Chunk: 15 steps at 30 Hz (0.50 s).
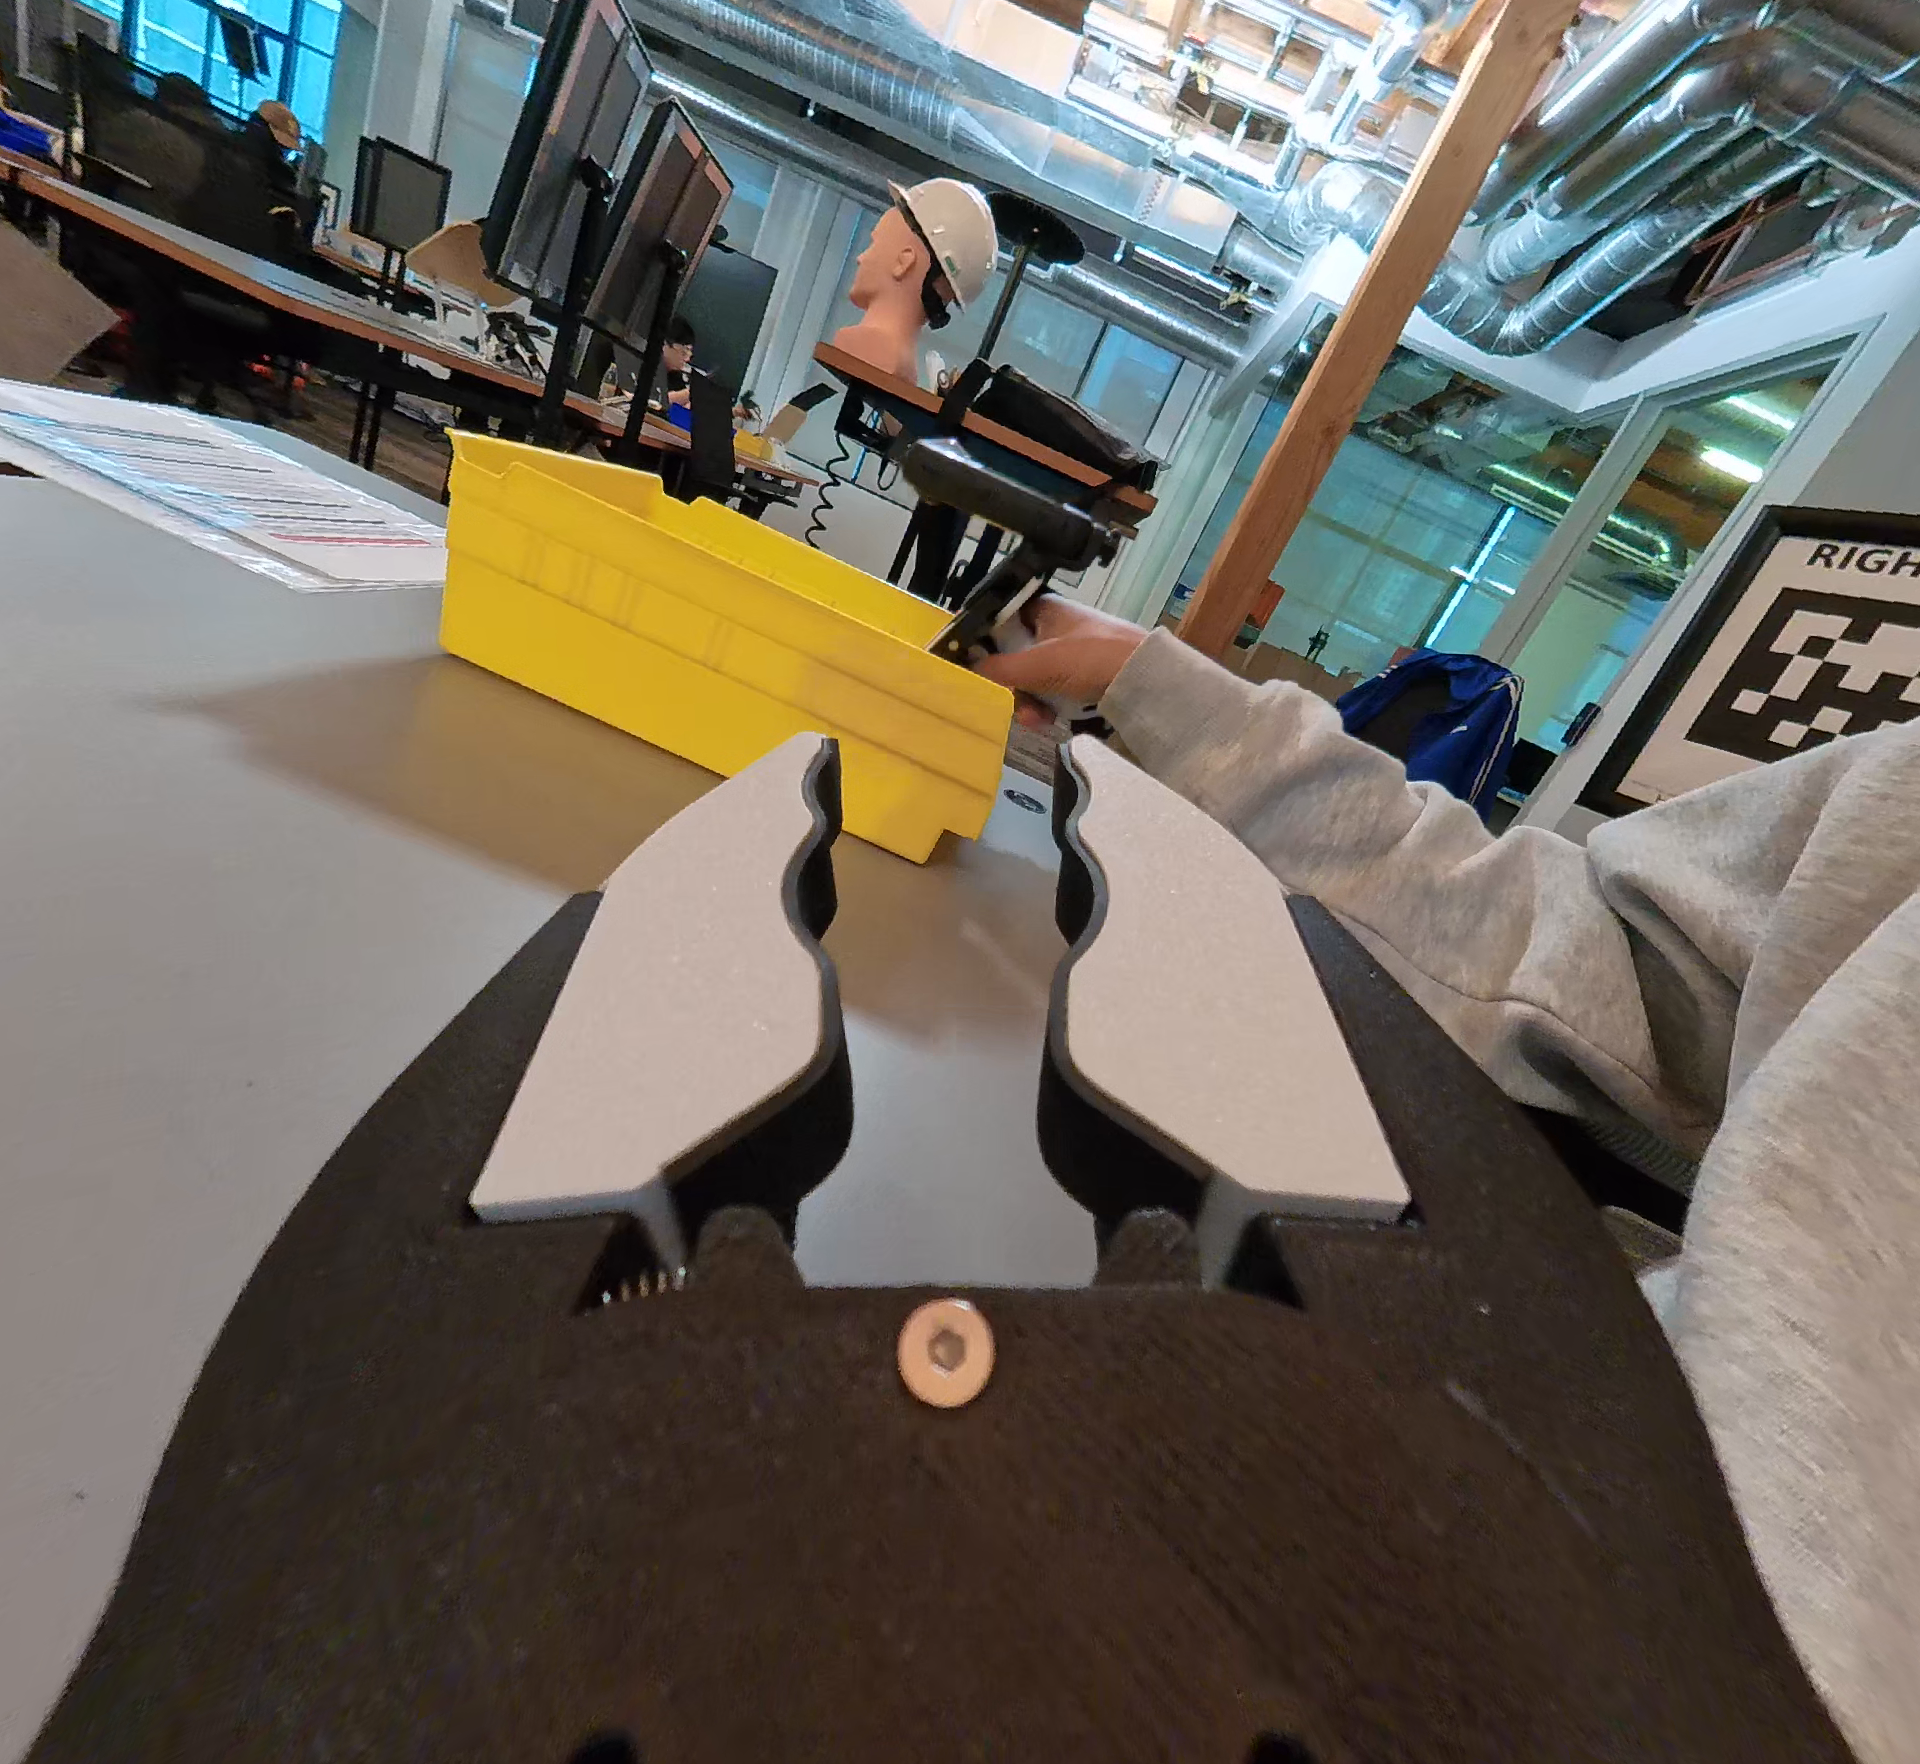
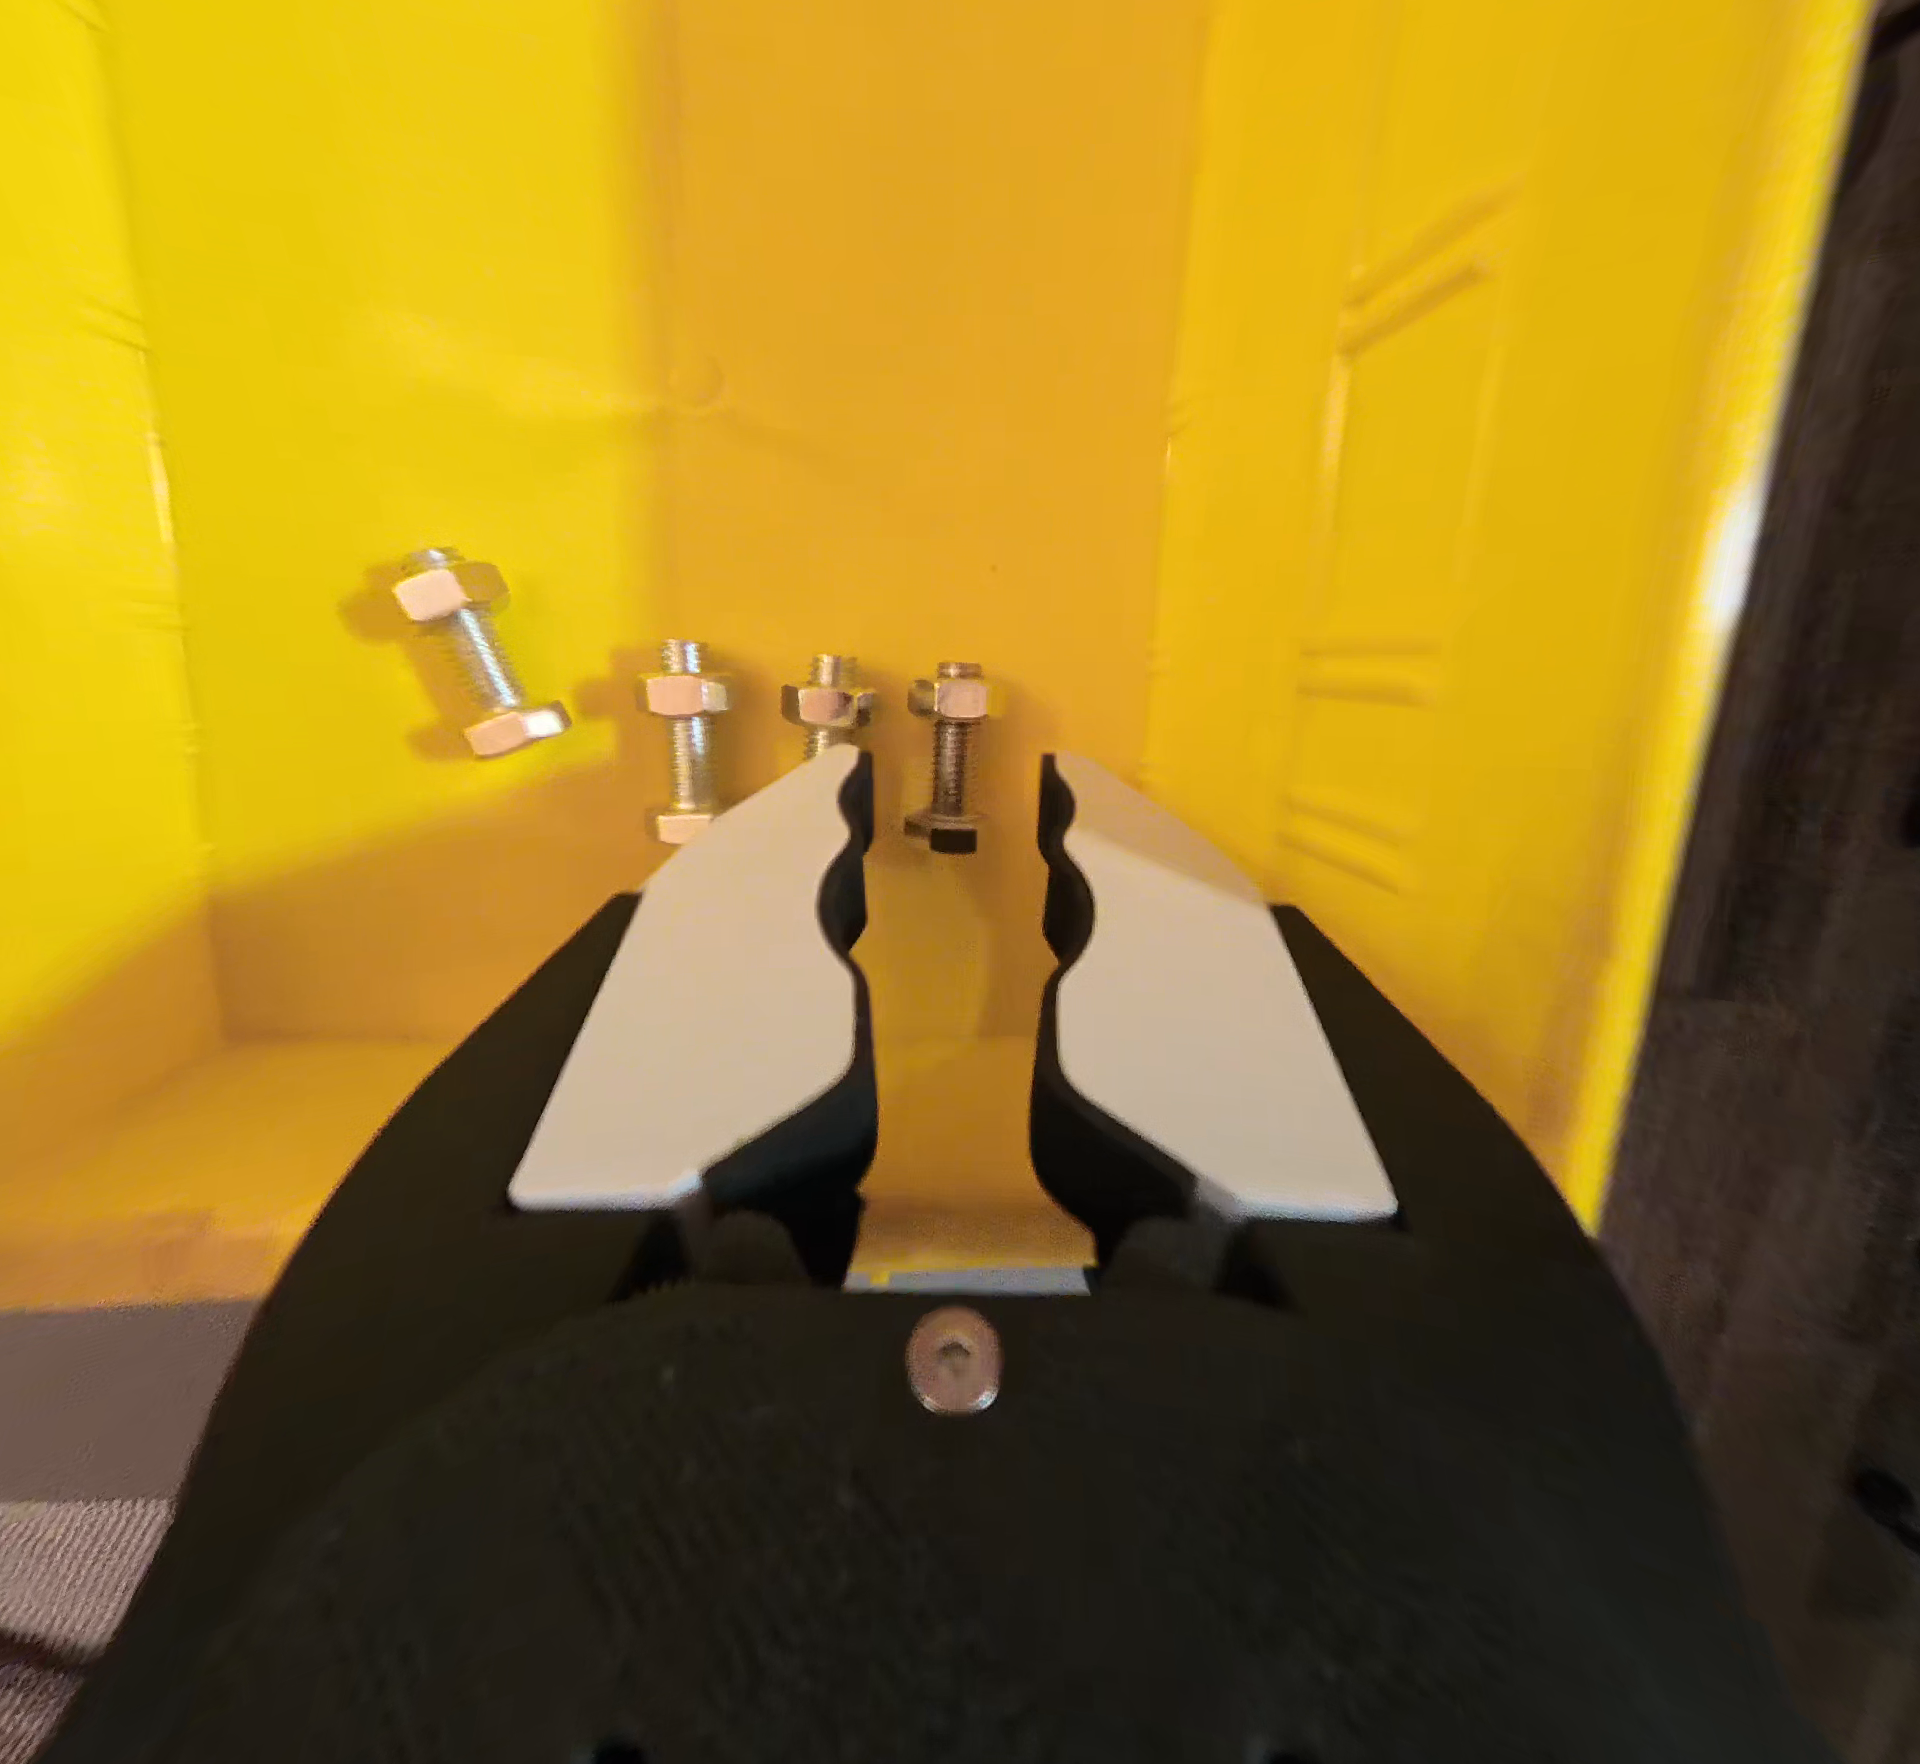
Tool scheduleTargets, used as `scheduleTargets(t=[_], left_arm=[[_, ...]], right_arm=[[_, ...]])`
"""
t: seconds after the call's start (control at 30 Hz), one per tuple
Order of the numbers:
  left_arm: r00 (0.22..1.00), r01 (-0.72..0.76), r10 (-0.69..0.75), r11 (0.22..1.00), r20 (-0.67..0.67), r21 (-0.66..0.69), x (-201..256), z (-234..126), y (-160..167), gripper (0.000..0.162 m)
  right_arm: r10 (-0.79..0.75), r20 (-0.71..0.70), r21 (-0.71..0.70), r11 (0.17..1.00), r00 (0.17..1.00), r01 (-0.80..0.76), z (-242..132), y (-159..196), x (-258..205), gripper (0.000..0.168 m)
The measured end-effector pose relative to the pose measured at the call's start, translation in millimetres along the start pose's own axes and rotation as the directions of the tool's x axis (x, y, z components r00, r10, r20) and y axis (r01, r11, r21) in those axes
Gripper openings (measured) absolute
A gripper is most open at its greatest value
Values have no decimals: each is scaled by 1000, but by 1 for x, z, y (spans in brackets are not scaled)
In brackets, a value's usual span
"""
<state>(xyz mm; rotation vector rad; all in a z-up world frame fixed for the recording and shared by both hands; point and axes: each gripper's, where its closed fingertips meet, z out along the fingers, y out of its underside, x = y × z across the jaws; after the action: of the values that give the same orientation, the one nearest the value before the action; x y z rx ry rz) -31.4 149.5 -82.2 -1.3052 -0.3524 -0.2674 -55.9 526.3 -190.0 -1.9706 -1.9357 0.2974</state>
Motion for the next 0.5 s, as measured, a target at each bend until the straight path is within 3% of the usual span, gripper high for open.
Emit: scheduleTargets(t=[0.2, 0.37, 0.5], left_arm=[[1000, 1, -1, 1000, 5, -1, -1, 0, 1, 39], [1000, 2, -2, 1000, 5, -3, -1, 0, 1, 39], [1000, 4, -4, 1000, 8, -1, -2, 0, 1, 39]], right_arm=[[-35, 28, 333, 943, 999, 24, -57, -50, -7, 33], [-48, -196, 618, 769, 979, 162, -115, -79, 22, 42], [80, -282, 661, 738, 956, 133, -122, -66, 63, 77]])
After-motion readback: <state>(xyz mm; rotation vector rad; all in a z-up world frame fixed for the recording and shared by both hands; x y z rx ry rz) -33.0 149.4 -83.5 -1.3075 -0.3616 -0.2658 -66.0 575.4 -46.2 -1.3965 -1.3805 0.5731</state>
